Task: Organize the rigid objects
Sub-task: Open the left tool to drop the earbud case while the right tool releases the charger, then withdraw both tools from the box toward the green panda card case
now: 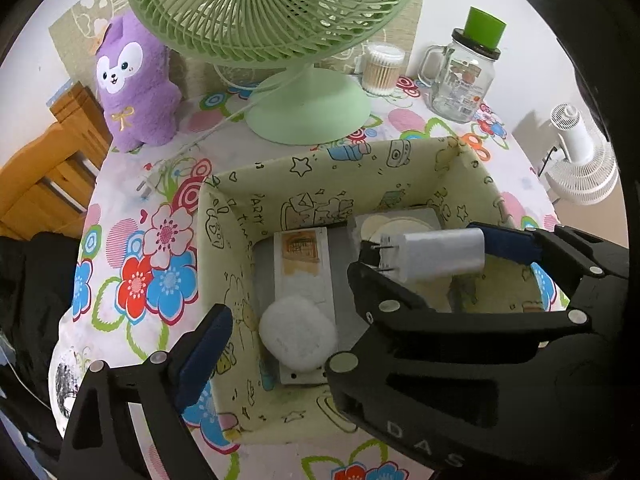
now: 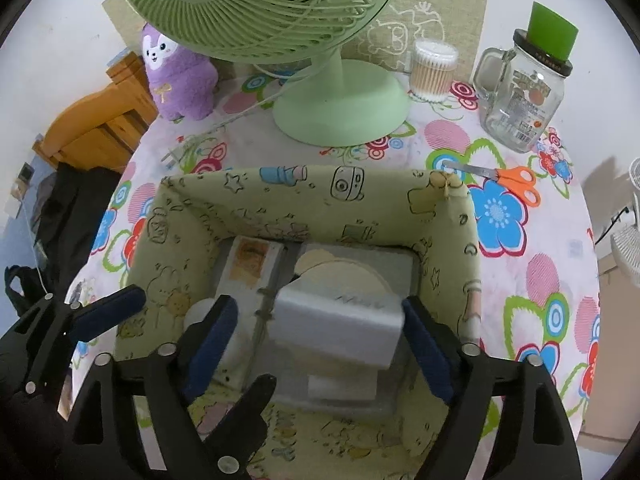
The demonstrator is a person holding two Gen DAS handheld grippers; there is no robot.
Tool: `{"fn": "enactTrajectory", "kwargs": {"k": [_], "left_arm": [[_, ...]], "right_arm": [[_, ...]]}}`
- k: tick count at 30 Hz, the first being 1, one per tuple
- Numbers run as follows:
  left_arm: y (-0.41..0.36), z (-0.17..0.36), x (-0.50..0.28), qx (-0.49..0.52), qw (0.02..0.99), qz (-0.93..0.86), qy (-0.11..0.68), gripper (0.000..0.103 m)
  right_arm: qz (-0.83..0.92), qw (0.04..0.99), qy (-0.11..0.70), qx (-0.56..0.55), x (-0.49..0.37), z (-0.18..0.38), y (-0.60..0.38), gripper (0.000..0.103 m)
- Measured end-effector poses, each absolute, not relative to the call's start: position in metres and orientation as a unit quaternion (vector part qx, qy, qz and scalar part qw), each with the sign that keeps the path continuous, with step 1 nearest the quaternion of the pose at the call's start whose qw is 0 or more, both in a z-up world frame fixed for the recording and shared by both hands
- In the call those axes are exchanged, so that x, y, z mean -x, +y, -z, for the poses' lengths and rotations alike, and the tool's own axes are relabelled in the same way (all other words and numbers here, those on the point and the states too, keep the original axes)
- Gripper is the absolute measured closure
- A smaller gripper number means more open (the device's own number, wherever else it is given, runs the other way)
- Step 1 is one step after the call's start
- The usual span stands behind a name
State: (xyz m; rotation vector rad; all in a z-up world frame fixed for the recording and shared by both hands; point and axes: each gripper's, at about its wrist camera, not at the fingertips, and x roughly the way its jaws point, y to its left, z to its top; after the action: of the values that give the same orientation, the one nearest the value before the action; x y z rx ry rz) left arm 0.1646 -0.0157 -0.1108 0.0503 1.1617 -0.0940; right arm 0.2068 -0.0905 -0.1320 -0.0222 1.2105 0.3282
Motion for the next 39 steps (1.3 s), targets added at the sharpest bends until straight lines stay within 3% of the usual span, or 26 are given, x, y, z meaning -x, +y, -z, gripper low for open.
{"fn": "enactTrajectory", "kwargs": {"k": [9,39], "left_arm": [[-0.018,0.107,-0.147,-0.033,0.836,0.05,0.545,0.008],[-0.032,0.081,-0.101,-0.048,0.85,0.05,0.522,0.005]], "right_arm": [[-0.147,0.81,0.567,0.0,-0.188,0.128,-0.093,0.009],[-0.126,0.836,0.534,-0.013,-0.131,0.088,-0.116,0.008]]}}
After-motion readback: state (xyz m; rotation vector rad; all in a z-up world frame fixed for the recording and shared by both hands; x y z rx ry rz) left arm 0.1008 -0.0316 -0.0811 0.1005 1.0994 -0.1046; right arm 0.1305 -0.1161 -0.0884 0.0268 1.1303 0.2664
